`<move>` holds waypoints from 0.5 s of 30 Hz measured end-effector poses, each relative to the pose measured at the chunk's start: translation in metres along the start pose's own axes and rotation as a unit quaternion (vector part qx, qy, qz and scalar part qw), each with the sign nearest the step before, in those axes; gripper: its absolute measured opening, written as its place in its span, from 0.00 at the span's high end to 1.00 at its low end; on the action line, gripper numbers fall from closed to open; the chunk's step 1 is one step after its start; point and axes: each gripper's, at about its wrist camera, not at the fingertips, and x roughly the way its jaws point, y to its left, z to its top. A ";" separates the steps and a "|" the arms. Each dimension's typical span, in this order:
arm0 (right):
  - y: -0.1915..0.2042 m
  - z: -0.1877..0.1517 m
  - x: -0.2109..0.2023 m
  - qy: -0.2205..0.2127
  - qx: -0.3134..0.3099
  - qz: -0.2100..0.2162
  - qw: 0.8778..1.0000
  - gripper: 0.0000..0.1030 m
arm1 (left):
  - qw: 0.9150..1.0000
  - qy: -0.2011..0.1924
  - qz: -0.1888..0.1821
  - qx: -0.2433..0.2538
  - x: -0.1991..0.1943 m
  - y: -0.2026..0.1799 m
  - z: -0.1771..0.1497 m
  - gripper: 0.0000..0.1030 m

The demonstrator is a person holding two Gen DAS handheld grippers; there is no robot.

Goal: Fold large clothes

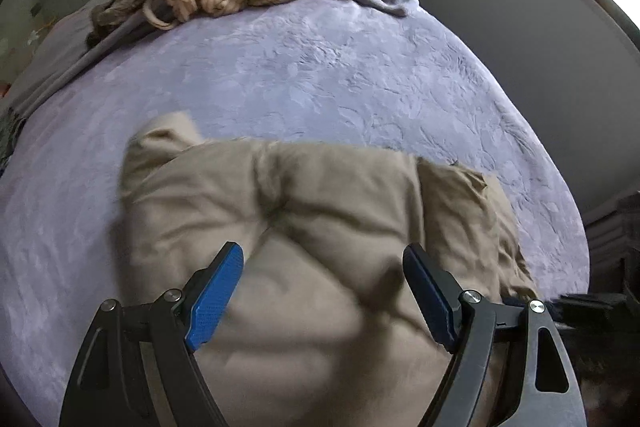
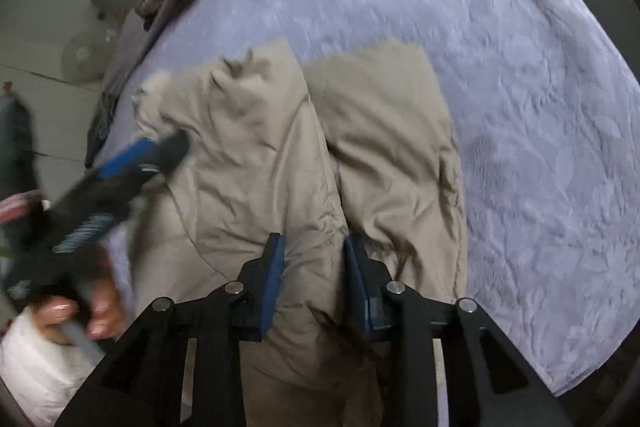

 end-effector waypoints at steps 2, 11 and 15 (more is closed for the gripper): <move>0.000 -0.003 0.005 0.004 0.005 -0.002 1.000 0.67 | 1.000 0.004 0.008 -0.007 -0.013 0.009 -0.013 0.19; -0.007 -0.012 0.021 0.022 -0.022 -0.034 0.999 0.68 | 0.994 0.061 0.020 -0.089 -0.042 0.043 -0.078 0.19; -0.006 -0.011 0.018 0.027 -0.017 -0.026 0.999 0.67 | 0.990 0.066 0.031 -0.119 -0.051 0.048 -0.091 0.19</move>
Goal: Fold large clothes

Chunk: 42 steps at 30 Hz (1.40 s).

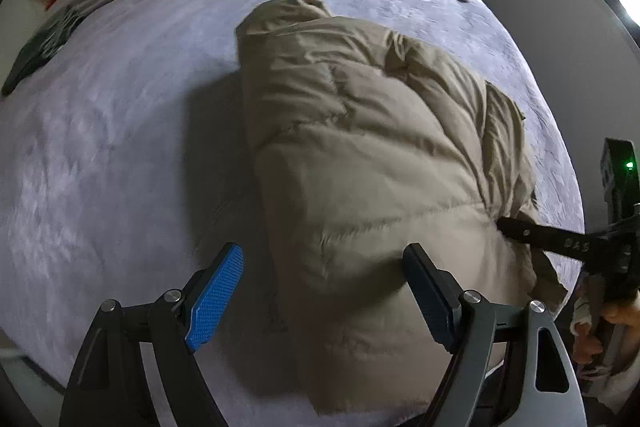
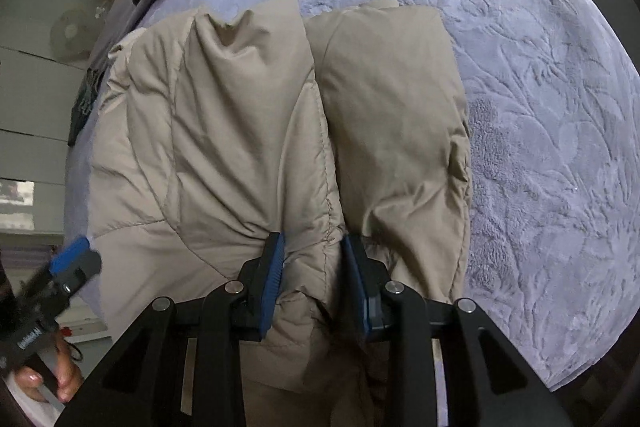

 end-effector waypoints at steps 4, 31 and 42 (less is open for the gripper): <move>0.002 0.003 -0.014 -0.009 0.001 0.013 1.000 0.66 | 1.000 0.001 0.007 -0.010 -0.007 0.005 -0.008 0.19; 0.033 -0.044 -0.051 -0.079 0.033 -0.025 0.996 0.16 | 1.000 0.010 -0.017 0.016 -0.002 0.048 -0.026 0.00; 0.028 -0.040 -0.066 -0.102 0.043 -0.041 0.993 0.16 | 0.999 0.015 -0.030 0.006 0.006 0.057 -0.017 0.00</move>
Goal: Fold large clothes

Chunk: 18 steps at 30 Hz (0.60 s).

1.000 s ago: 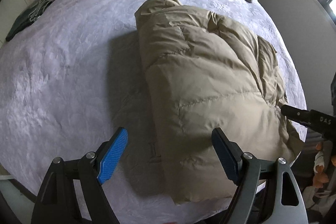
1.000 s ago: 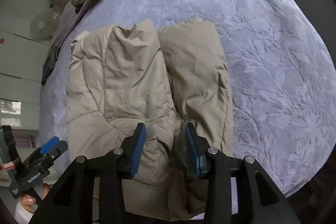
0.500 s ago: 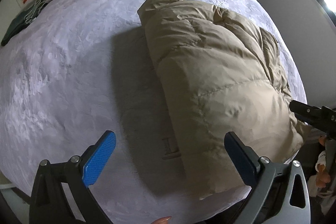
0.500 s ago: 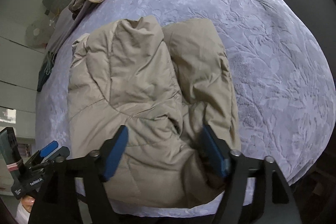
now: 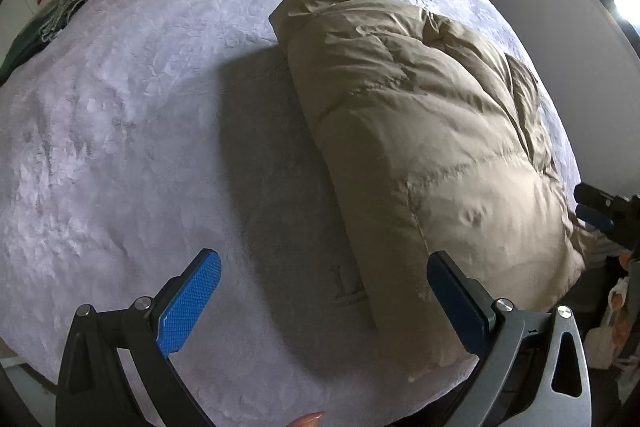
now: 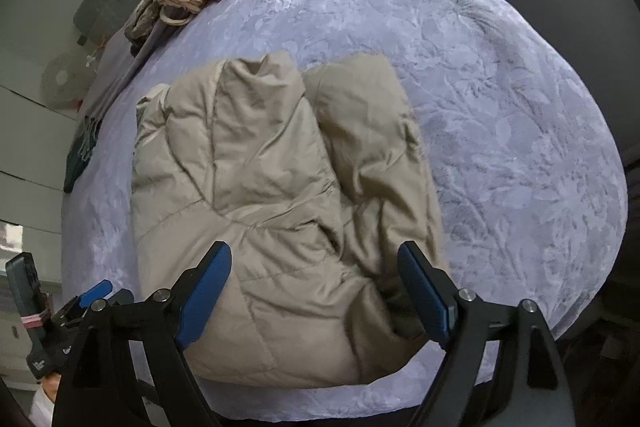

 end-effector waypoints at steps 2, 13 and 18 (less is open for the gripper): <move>-0.006 0.008 0.001 0.003 -0.001 -0.003 1.000 0.16 | 1.000 0.004 -0.007 -0.013 0.005 0.001 0.008 0.00; -0.068 0.066 0.049 0.065 0.030 0.065 0.995 0.15 | 0.988 0.030 -0.085 -0.123 0.039 0.012 0.042 0.00; -0.096 0.081 0.086 0.102 0.062 0.127 0.985 0.15 | 0.977 0.036 -0.142 -0.155 0.060 0.019 0.047 0.00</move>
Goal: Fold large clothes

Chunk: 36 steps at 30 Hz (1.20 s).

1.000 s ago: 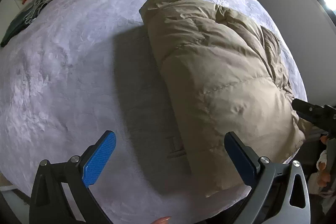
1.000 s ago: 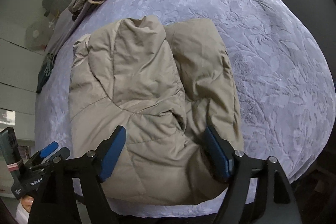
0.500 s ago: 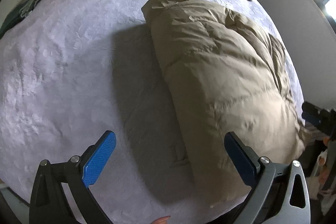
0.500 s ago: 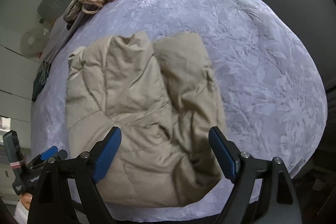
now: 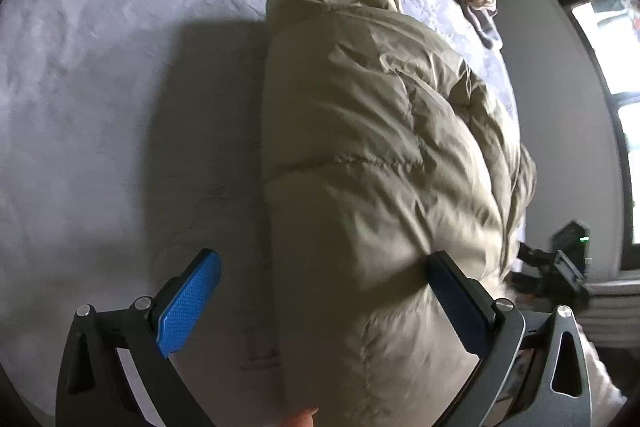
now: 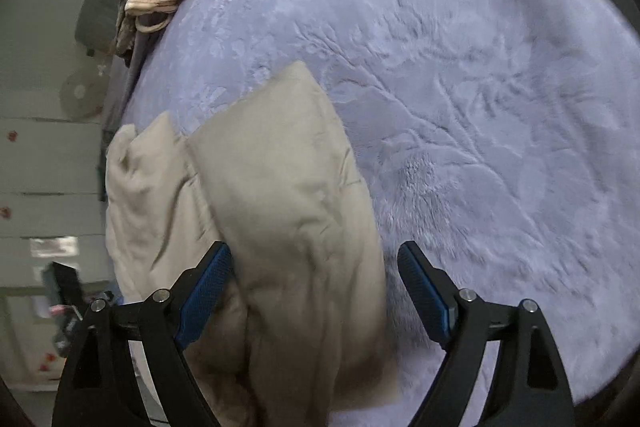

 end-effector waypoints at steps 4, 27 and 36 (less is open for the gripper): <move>-0.021 0.011 0.019 0.015 0.048 0.084 0.995 0.13 | 0.999 0.015 -0.045 -0.017 0.012 0.005 0.005 0.00; 0.051 0.047 0.092 0.169 -0.101 0.105 0.975 0.00 | 0.985 0.086 -0.146 -0.030 0.083 0.008 0.041 0.00; 0.054 0.045 0.086 0.153 -0.073 0.098 0.981 0.34 | 0.993 0.048 -0.103 0.023 0.064 -0.021 0.038 0.18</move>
